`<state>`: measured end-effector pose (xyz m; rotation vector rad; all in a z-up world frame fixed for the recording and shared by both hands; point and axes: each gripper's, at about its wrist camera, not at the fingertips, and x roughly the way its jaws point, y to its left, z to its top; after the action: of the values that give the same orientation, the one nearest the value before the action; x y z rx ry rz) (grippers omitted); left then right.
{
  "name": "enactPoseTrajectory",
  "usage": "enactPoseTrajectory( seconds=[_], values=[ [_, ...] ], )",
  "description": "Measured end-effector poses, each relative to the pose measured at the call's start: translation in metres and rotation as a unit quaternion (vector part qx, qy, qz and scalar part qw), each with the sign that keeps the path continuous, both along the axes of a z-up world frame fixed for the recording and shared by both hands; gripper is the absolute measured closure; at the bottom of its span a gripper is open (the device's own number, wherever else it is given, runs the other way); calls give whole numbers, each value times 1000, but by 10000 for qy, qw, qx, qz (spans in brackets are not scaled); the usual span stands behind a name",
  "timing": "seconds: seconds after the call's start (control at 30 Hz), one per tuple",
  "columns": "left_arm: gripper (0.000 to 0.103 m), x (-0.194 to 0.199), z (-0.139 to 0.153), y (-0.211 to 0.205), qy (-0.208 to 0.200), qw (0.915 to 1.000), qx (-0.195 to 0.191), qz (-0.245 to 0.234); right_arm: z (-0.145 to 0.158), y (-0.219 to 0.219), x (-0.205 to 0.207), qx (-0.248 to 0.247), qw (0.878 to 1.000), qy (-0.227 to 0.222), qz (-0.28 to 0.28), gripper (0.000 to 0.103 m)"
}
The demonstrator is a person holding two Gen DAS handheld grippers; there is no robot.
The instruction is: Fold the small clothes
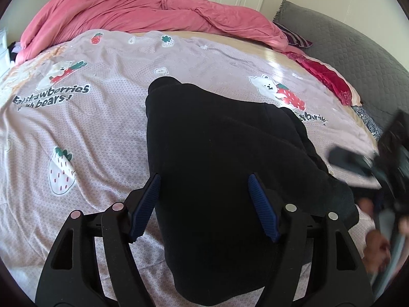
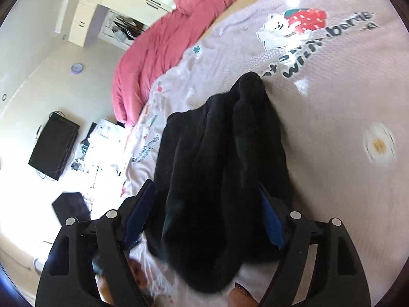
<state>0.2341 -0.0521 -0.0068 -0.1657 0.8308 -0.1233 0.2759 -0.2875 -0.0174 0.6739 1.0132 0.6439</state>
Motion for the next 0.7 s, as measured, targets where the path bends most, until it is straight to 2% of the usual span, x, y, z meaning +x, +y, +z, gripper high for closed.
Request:
enactPoseTrajectory(
  seconds=[0.1, 0.17, 0.23, 0.3, 0.43, 0.47, 0.53, 0.6, 0.67, 0.7],
  values=[
    [41, -3, 0, 1, -6, 10000, -34, -15, -7, 12, 21, -196, 9994, 253, 91, 28],
    [40, -4, 0, 2, -8, 10000, -52, -29, -6, 21, 30, -377, 9989, 185, 191, 45],
    [40, -5, 0, 2, -8, 10000, -85, -33, -3, 27, 35, -720, 9972, -8, 196, 81],
    [40, -6, 1, 4, -17, 9999, -121, -20, 7, 37, 35, -1058, 9932, -385, 311, 88],
    [38, -9, 3, 3, -69, 9998, -179, -39, 42, 47, 26, -1438, 9775, -1467, 482, 89],
    [38, -9, 3, 3, -78, 9997, -231, -58, 43, 47, 27, -1552, 9744, -1562, 446, 89],
    [37, -9, 2, 2, -45, 9995, -285, -87, 37, 42, 28, -1891, 9689, -1556, 341, 89],
    [36, -10, 0, -1, -11, 9996, -250, -138, 11, 39, 30, -2355, 9632, -1263, 297, 88],
    [34, -11, -2, -3, 16, 9996, -237, -157, -6, 34, 29, -2538, 9602, -1147, 211, 83],
    [34, -12, -2, -5, 22, 9997, -211, -157, -8, 29, 24, -2533, 9602, -1172, 107, 76]
  ],
)
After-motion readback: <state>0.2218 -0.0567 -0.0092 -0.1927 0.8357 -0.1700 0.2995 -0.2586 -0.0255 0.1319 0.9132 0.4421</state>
